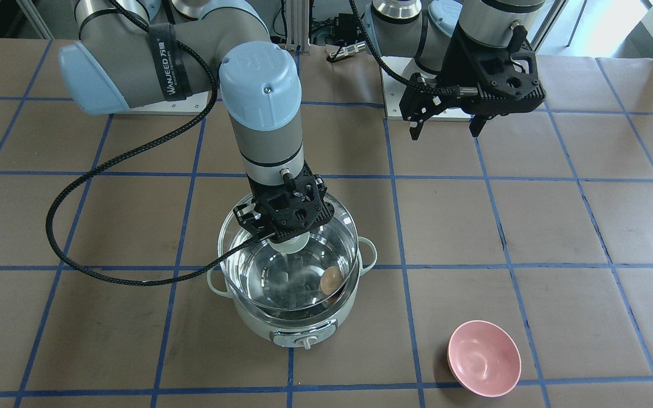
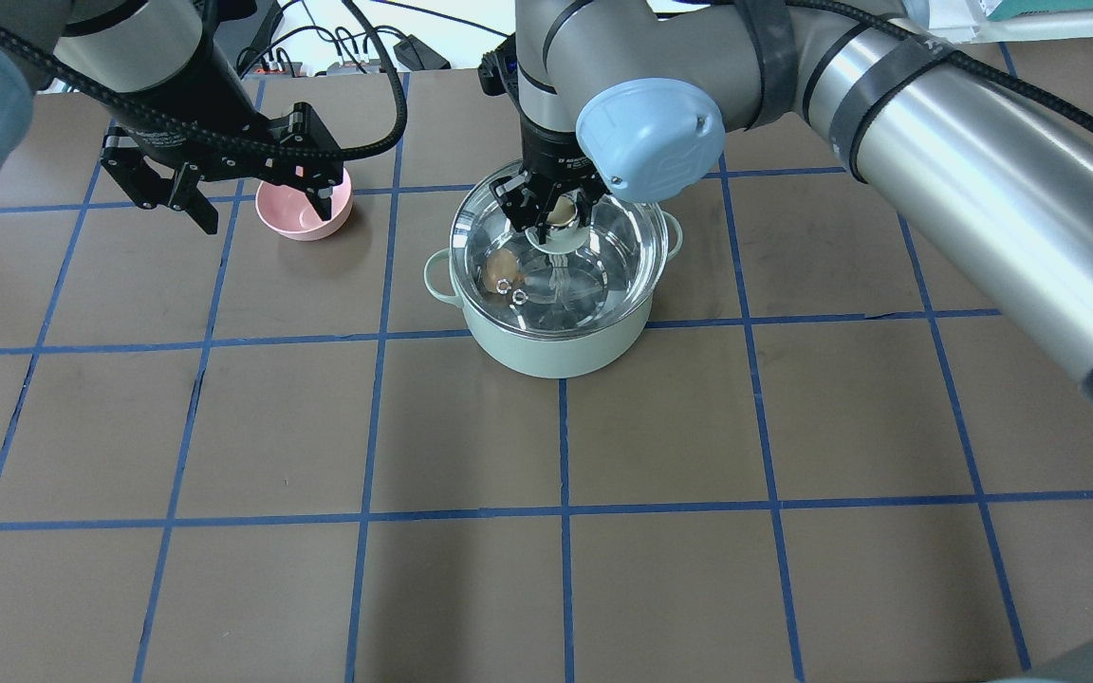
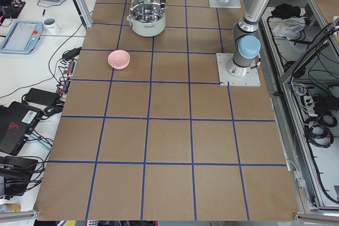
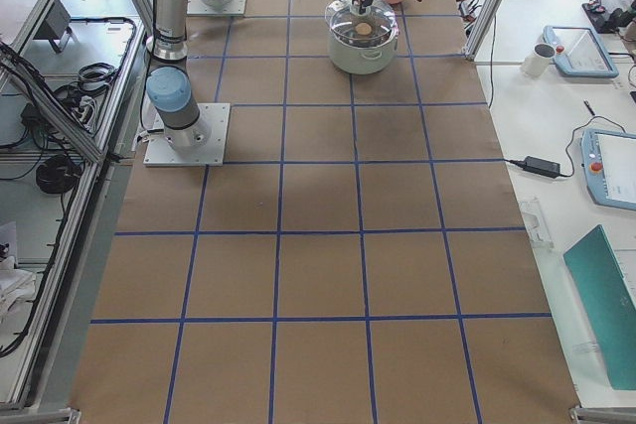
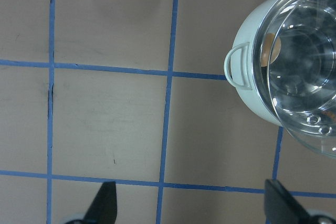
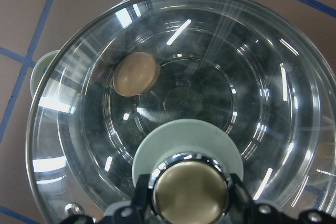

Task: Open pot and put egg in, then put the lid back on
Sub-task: 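Lower the glass lid onto the pot with the right gripper, then release the lid knob and raise the right gripper away from the pot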

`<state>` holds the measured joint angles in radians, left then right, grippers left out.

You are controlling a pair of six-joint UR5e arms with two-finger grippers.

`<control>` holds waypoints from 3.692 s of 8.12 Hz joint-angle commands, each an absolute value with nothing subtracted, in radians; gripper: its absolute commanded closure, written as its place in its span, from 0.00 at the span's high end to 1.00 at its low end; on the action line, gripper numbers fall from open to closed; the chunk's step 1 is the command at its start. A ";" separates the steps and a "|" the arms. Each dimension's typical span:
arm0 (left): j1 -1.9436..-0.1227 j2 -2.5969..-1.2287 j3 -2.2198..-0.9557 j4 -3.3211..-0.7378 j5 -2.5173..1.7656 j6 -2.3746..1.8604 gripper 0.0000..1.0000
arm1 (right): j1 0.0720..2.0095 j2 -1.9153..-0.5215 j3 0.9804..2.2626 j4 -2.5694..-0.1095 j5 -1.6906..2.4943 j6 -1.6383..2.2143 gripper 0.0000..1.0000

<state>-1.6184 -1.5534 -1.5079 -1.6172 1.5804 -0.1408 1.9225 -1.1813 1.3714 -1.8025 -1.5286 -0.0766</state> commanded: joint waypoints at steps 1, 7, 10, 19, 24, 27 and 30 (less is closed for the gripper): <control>-1.615 -1.554 -1.508 -1.617 1.583 -0.126 1.00 | 1.931 -1.160 1.373 -1.819 -1.529 -0.092 0.02; -1.617 -1.552 -1.508 -1.617 1.583 -0.118 1.00 | 1.931 -1.138 1.373 -1.824 -1.531 -0.094 0.02; -1.615 -1.554 -1.508 -1.617 1.583 -0.118 1.00 | 1.931 -1.132 1.374 -1.844 -1.531 -0.092 0.02; -1.615 -1.554 -1.508 -1.617 1.583 -0.117 1.00 | 1.930 -1.126 1.374 -1.844 -1.529 -0.094 0.01; -1.615 -1.554 -1.509 -1.617 1.585 -0.117 1.00 | 1.930 -1.126 1.391 -1.873 -1.528 -0.100 0.02; -1.615 -1.554 -1.508 -1.617 1.585 -0.117 1.00 | 1.930 -1.129 1.407 -1.873 -1.528 -0.097 0.06; -1.615 -1.554 -1.509 -1.617 1.585 -0.117 1.00 | 1.928 -1.134 1.405 -1.930 -1.459 -0.084 0.90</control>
<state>-1.6153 -1.5534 -1.5084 -1.6168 1.5846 -0.1166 1.9296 -1.1289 1.4070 -1.9027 -1.5212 -0.0950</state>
